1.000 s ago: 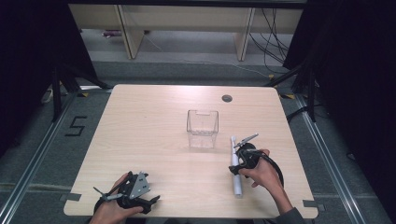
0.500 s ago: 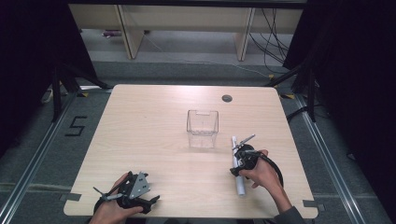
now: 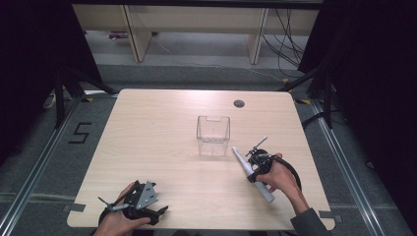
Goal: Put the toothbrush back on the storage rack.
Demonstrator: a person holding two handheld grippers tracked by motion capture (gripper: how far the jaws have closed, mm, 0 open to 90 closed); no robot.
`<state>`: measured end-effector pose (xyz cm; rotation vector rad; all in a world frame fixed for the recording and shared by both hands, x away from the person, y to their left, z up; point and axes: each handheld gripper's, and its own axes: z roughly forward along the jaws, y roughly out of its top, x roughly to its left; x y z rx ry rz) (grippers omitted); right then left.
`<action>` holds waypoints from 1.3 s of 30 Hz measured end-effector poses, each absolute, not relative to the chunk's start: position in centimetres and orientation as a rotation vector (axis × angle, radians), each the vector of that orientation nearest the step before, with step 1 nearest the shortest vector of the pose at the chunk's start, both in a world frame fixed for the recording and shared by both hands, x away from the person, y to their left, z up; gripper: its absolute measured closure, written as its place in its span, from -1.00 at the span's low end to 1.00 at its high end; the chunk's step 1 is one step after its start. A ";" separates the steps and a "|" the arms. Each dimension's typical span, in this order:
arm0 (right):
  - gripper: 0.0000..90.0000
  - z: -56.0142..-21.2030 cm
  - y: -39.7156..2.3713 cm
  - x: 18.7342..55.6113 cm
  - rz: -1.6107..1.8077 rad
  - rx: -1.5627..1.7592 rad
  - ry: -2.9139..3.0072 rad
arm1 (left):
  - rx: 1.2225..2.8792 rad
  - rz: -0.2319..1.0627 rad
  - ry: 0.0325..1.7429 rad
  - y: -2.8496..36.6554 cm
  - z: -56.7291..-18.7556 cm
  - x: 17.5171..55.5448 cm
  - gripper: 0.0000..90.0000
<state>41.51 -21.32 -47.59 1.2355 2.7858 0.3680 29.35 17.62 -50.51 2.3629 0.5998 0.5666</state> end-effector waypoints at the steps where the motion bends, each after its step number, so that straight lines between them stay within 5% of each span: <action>1: 0.39 -47.6 -21.3 41.7 0.357 1.236 2.790 | 2.367 0.574 0.598 17.6 -50.5 29.4 -0.65; 39: 0.48 -47.3 -19.6 43.2 -0.066 1.180 2.911 | 2.360 0.565 0.590 17.6 -50.6 29.4 -0.65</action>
